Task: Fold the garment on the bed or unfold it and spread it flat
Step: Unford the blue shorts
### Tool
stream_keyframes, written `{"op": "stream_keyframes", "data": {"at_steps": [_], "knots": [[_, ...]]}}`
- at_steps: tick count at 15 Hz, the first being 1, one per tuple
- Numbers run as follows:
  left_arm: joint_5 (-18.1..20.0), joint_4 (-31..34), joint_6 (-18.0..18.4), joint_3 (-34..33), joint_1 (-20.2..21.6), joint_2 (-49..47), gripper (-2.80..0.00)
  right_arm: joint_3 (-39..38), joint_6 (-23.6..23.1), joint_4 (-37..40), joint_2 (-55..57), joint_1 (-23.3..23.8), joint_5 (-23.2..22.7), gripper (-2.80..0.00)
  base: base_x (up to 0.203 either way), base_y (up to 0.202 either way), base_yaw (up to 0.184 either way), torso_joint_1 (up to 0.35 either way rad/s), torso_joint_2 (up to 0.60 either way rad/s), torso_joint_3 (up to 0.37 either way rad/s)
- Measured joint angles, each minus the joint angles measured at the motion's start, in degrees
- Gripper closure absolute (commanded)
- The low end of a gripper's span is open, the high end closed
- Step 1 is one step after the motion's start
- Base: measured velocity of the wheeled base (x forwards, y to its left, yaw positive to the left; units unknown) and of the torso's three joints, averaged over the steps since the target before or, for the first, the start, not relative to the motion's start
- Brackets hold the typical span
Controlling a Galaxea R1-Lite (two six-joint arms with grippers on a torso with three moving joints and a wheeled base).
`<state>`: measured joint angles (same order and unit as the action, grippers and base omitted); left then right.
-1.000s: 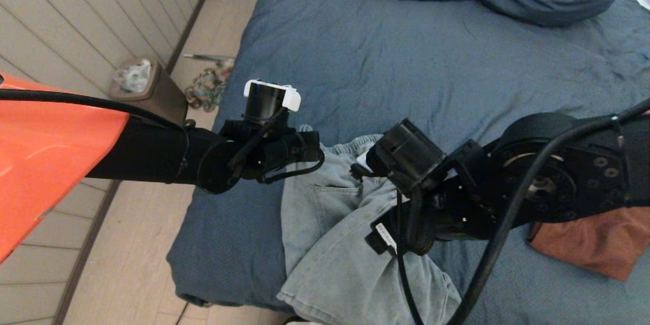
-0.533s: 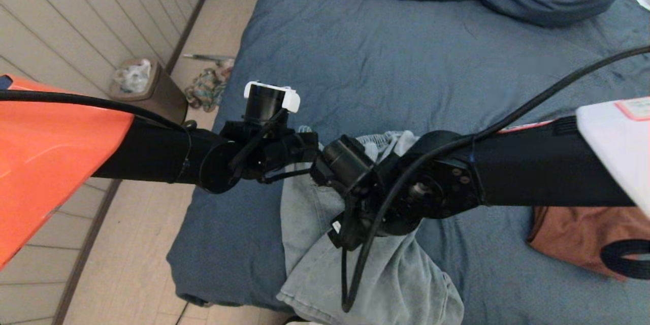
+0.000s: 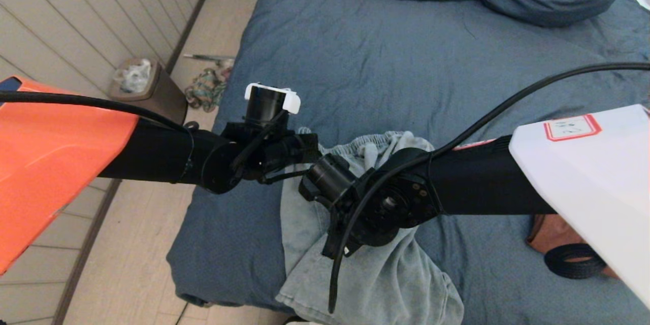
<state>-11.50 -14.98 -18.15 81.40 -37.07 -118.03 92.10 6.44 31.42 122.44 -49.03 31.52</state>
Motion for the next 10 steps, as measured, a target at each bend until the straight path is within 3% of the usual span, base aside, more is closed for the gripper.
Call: {"op": "stream_keyframes", "data": {"at_steps": [6,10], "knots": [[0.0,-0.6,0.0,0.0,0.0,-0.2,0.00,-2.6,0.1,0.0,-1.5,0.7,2.2,0.00,0.000,0.000,0.000,0.000,0.00,0.000],[0.0,-0.6,0.0,0.4,0.0,-0.5,0.00,-10.5,0.5,-0.5,-6.6,0.9,3.1,0.00,0.000,0.000,0.000,0.000,0.00,0.000]]}}
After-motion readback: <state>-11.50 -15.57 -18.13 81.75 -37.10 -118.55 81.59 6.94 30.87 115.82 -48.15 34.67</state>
